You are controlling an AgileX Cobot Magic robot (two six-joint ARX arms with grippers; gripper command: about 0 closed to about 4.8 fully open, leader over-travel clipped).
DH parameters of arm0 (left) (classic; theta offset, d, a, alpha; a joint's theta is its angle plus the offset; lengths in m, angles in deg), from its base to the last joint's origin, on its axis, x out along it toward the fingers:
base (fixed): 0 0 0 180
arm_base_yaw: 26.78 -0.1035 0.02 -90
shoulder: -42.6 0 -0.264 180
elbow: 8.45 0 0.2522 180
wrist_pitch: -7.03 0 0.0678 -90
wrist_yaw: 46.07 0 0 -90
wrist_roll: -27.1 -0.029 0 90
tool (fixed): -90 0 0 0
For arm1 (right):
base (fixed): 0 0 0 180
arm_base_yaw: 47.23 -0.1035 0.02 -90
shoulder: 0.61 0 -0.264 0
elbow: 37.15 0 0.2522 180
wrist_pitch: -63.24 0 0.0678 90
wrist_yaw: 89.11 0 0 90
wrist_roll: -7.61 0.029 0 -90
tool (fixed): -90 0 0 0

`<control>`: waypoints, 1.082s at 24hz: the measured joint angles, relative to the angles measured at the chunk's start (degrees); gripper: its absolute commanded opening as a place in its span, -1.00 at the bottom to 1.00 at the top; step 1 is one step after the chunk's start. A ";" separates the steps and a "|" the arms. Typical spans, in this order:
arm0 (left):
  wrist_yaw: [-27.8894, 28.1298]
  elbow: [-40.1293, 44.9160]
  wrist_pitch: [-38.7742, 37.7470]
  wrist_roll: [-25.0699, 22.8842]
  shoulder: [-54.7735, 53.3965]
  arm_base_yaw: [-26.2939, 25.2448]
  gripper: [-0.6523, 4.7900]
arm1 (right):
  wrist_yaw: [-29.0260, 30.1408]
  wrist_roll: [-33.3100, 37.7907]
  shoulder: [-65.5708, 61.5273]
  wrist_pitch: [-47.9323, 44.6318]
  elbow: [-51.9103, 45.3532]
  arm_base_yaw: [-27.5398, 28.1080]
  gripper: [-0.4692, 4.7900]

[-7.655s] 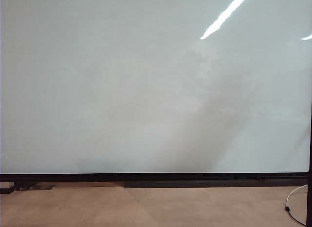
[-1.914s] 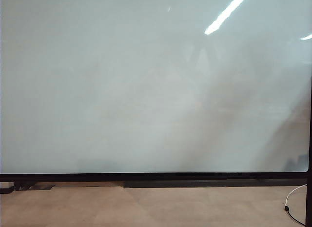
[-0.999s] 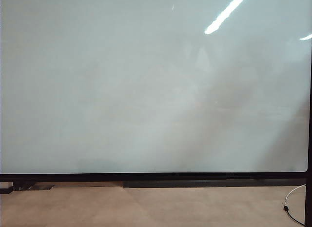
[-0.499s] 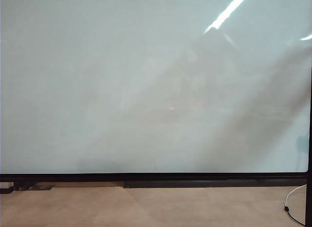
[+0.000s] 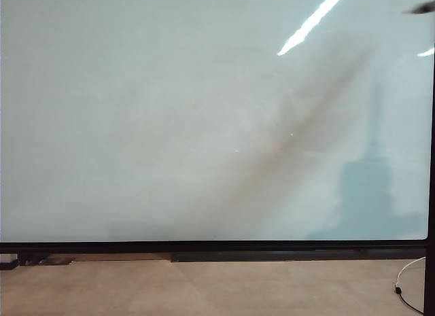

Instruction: Pick up the pen on the shelf to the right of the whiteboard and draw a triangle.

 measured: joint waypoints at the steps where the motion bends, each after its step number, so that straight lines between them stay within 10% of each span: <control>1: 0.00 0.02 -0.02 0.00 0.00 0.02 -0.78 | 0.22 0.00 -0.11 0.42 -0.04 -2.51 -0.83; 15: 0.02 0.00 -0.02 0.00 0.00 0.00 -0.78 | 0.26 0.07 -19.65 -15.76 0.46 -26.32 -0.83; 26: 0.02 0.02 -0.02 0.00 0.00 0.00 -0.78 | 1.77 1.95 -36.63 -26.88 9.35 -28.57 -0.83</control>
